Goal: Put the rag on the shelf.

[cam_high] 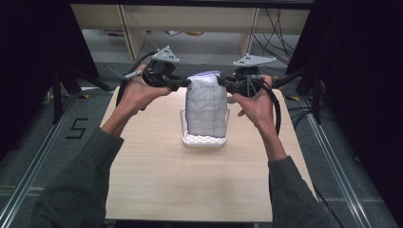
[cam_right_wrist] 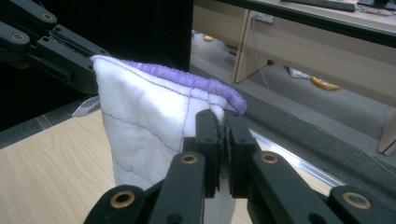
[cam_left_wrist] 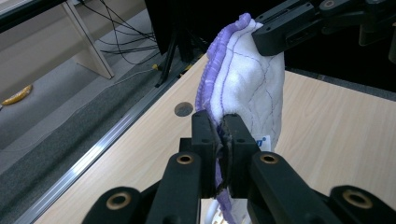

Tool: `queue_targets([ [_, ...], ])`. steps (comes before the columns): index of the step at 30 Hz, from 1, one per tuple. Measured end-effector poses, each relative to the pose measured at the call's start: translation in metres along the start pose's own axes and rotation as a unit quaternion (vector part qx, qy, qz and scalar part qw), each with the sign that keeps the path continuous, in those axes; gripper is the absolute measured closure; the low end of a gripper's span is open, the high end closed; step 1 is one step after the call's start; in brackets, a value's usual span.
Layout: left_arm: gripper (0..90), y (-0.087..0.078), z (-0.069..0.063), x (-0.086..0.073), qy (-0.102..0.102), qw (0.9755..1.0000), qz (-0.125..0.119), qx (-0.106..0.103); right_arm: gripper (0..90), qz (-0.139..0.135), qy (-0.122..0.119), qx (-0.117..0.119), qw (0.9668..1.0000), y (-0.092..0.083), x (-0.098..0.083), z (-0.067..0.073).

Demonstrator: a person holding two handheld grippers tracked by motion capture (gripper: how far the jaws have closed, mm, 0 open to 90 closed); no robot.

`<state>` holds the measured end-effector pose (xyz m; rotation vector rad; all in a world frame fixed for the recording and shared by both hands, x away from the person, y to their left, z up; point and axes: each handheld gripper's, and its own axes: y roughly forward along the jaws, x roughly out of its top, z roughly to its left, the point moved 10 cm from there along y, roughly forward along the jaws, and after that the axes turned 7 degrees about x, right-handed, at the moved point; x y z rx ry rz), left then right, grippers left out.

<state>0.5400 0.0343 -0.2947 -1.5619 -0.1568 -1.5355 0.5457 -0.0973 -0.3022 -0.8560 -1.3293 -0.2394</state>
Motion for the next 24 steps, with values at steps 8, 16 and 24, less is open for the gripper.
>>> queue_targets([
  [8, 84.5, 0.019, 0.016, -0.001, -0.019, 0.9997, 0.01, 0.014, 86.4, 0.012, 0.011, -0.009, 0.9998, 0.018, 0.0, -0.015],
  [16, 84.4, 0.034, 0.03, -0.006, -0.047, 0.9984, 0.014, 0.025, 86.4, 0.029, 0.035, -0.01, 0.9989, 0.037, -0.003, -0.028],
  [24, 84.3, 0.052, 0.037, -0.016, -0.078, 0.9962, 0.034, 0.019, 86.1, 0.056, 0.065, -0.003, 0.9963, 0.049, -0.013, -0.035],
])
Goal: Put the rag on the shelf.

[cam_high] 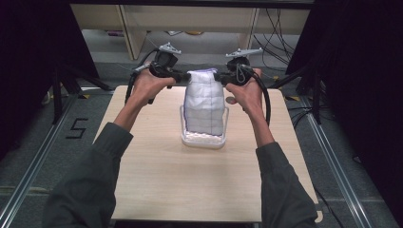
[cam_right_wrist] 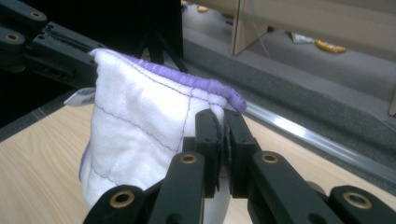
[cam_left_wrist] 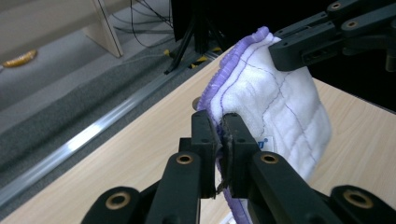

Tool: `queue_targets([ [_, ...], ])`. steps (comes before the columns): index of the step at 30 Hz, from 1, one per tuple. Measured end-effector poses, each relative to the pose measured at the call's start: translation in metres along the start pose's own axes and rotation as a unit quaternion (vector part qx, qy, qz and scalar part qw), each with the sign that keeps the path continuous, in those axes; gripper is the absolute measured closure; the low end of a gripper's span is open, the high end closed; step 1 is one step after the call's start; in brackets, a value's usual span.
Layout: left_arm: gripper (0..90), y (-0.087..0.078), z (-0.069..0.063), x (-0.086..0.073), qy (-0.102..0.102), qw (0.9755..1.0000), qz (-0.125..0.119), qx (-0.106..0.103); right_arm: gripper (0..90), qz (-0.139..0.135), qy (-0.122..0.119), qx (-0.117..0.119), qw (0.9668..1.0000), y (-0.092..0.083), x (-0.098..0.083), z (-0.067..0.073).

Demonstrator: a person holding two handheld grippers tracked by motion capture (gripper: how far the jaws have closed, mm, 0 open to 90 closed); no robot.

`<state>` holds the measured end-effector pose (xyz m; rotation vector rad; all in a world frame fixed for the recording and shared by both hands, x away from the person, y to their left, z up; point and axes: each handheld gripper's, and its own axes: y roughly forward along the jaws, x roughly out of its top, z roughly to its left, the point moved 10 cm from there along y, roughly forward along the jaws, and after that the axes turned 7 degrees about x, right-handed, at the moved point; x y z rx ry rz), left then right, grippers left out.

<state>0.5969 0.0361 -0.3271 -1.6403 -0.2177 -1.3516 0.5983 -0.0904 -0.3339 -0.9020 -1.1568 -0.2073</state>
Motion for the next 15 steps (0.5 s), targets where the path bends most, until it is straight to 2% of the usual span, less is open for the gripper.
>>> queue_targets([
  [2, 84.3, 0.003, -0.001, -0.003, -0.002, 1.0, 0.004, -0.004, 86.1, 0.01, 0.0, 0.001, 1.0, 0.003, -0.005, 0.0],
  [3, 84.2, 0.003, -0.002, -0.004, -0.003, 0.9999, 0.006, -0.008, 86.1, 0.007, -0.011, -0.003, 0.9999, 0.005, -0.006, -0.001],
  [5, 84.2, 0.001, -0.004, -0.005, -0.003, 0.9999, 0.008, -0.013, 86.1, 0.014, 0.0, 0.003, 0.9999, 0.005, -0.009, 0.001],
  [8, 84.1, 0.0, -0.005, -0.003, -0.006, 0.9998, 0.008, -0.018, 86.1, 0.003, 0.001, 0.002, 1.0, 0.006, -0.009, 0.0],
  [9, 84.0, 0.001, -0.005, -0.003, -0.009, 0.9998, 0.009, -0.018, 86.1, 0.013, 0.007, 0.004, 0.9999, 0.005, -0.011, 0.0],
  [11, 84.0, 0.006, -0.004, -0.004, -0.013, 0.9996, 0.013, -0.019, 86.1, 0.016, 0.008, 0.001, 0.9998, 0.006, -0.013, -0.002],
  [12, 84.0, 0.009, -0.003, -0.006, -0.015, 0.9996, 0.017, -0.019, 86.1, 0.013, 0.016, 0.0, 0.9998, 0.007, -0.013, -0.002],
  [14, 83.9, 0.014, -0.001, -0.008, -0.024, 0.9993, 0.021, -0.02, 86.1, 0.02, 0.015, 0.001, 0.9997, 0.009, -0.016, -0.004],
  [15, 83.9, 0.017, 0.0, -0.009, -0.028, 0.9991, 0.023, -0.022, 86.1, 0.025, 0.023, -0.001, 0.9994, 0.009, -0.018, -0.004],
])
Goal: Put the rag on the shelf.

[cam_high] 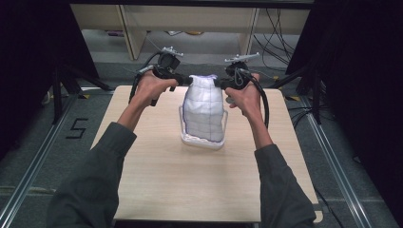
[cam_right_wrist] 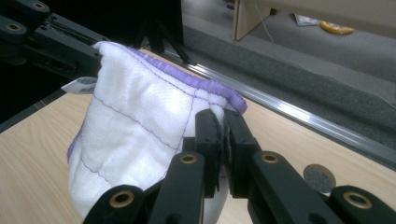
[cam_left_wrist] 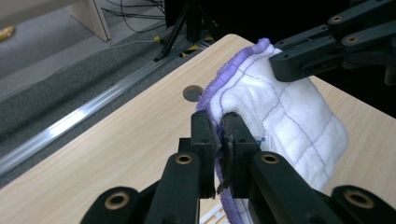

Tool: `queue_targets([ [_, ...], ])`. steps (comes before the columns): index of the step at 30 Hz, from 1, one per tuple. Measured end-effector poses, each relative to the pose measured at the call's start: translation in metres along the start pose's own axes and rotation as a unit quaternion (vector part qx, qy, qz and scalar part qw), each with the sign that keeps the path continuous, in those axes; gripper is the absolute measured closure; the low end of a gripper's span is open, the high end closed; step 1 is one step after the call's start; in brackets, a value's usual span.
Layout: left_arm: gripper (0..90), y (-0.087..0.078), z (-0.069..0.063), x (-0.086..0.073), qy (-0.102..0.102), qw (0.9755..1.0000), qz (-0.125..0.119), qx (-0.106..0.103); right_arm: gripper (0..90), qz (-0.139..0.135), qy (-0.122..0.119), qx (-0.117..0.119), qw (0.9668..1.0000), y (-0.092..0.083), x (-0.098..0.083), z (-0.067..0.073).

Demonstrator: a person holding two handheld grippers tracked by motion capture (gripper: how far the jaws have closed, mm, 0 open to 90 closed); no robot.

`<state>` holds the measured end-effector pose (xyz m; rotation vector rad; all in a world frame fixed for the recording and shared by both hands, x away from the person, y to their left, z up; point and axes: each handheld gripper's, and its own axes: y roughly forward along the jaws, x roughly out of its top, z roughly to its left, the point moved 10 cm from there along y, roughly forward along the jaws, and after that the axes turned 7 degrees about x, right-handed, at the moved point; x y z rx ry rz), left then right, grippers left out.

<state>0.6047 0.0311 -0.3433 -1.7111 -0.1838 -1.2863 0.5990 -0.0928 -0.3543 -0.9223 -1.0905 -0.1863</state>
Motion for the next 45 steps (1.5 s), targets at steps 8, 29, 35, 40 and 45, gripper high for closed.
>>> queue_targets([
  [8, 83.7, 0.022, 0.004, -0.005, -0.016, 0.9997, 0.016, -0.004, 86.0, 0.025, 0.026, -0.004, 0.9993, 0.01, -0.011, -0.009],
  [29, 83.5, 0.065, 0.003, -0.037, -0.025, 0.9953, 0.085, -0.037, 86.0, 0.093, 0.07, 0.02, 0.993, 0.039, -0.058, -0.026],
  [35, 83.4, 0.071, 0.008, -0.051, -0.034, 0.993, 0.1, -0.054, 86.0, 0.098, 0.056, 0.029, 0.9931, 0.042, -0.062, -0.028],
  [40, 83.4, 0.075, 0.009, -0.057, -0.044, 0.9916, 0.103, -0.065, 86.0, 0.103, 0.072, 0.043, 0.9911, 0.046, -0.068, -0.029],
  [45, 83.0, 0.077, 0.011, -0.063, -0.032, 0.99, 0.118, -0.072, 85.8, 0.106, 0.092, 0.054, 0.9887, 0.048, -0.074, -0.027],
])
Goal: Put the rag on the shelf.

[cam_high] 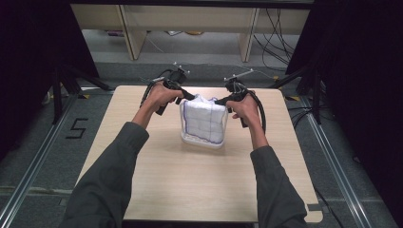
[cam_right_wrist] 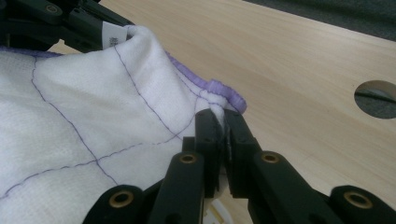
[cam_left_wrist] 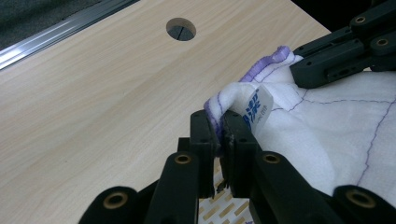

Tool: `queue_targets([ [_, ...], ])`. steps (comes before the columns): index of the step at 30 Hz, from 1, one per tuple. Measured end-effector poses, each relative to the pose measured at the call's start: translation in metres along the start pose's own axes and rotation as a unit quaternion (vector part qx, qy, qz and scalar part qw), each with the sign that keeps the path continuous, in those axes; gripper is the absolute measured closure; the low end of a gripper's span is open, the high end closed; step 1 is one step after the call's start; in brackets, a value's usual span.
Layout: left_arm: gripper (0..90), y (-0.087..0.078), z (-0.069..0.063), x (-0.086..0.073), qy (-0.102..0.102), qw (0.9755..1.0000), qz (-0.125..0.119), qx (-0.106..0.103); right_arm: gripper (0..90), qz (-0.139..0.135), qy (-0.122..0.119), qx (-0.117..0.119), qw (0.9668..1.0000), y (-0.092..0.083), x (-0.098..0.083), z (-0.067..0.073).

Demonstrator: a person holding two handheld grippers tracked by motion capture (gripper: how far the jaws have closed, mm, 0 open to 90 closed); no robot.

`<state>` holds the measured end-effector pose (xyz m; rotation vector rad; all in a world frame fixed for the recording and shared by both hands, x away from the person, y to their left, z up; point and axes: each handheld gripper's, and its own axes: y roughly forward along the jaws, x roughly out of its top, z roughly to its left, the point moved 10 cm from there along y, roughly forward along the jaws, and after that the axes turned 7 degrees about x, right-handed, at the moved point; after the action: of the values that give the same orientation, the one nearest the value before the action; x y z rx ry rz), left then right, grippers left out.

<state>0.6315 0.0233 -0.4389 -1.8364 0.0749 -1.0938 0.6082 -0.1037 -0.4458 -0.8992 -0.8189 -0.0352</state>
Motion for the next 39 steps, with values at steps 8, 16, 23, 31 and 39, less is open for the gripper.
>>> queue_targets([
  [8, 64.9, -0.002, 0.007, -0.004, -0.022, 0.9997, -0.009, 0.009, 75.3, 0.002, -0.004, -0.01, 0.9999, -0.002, -0.003, -0.006],
  [16, 52.5, -0.022, 0.02, -0.003, -0.04, 0.9983, -0.031, 0.03, 61.6, -0.019, -0.004, -0.019, 0.9996, -0.01, 0.004, -0.006],
  [23, 51.5, -0.038, 0.026, -0.007, -0.025, 0.9987, -0.025, 0.038, 58.2, -0.034, -0.007, -0.03, 0.999, -0.027, 0.015, -0.004],
  [31, 51.3, -0.057, 0.029, -0.013, -0.027, 0.9978, -0.038, 0.046, 56.9, -0.043, -0.024, -0.055, 0.9972, -0.046, 0.018, -0.006],
  [39, 49.2, -0.075, 0.03, -0.029, -0.03, 0.9969, -0.052, 0.051, 55.0, -0.056, -0.04, -0.077, 0.9946, -0.068, 0.015, 0.0],
])
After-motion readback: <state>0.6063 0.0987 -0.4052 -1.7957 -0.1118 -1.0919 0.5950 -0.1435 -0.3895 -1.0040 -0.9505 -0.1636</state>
